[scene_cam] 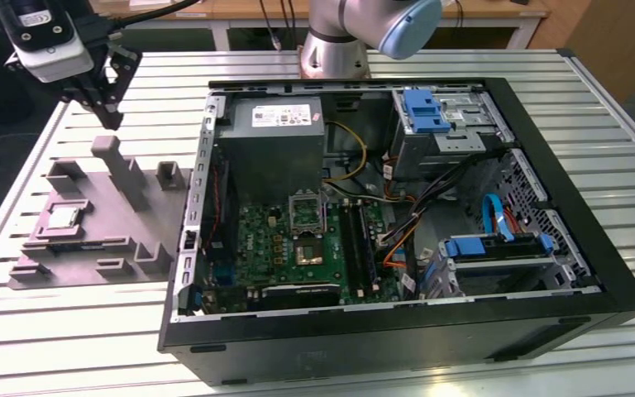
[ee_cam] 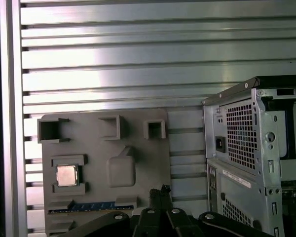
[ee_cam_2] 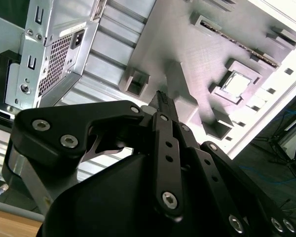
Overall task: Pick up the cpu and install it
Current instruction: 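Reach for the cpu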
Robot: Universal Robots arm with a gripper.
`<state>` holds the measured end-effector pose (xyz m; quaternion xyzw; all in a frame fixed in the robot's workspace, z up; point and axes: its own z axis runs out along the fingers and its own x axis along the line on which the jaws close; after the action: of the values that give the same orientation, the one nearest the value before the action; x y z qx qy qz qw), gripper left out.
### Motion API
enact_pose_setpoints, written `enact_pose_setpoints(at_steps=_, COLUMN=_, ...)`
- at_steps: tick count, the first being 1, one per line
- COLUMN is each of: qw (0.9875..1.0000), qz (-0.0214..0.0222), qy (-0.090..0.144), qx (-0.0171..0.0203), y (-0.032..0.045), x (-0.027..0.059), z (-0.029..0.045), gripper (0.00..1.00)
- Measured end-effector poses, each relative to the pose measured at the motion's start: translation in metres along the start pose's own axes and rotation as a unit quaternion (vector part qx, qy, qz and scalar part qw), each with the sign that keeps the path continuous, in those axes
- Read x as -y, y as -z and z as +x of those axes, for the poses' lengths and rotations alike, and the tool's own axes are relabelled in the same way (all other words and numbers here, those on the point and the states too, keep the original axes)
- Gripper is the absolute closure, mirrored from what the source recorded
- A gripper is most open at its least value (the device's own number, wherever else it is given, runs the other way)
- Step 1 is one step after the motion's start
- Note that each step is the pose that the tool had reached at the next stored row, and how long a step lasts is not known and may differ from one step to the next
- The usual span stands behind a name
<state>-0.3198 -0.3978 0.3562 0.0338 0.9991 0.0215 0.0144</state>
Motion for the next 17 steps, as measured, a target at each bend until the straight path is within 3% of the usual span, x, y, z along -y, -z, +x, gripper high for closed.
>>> enact_pose_setpoints(at_steps=17, qw=1.0000, qz=0.0000, qy=0.000, qx=0.0000, y=-0.0001, x=0.0002, z=0.0029, gripper=0.89)
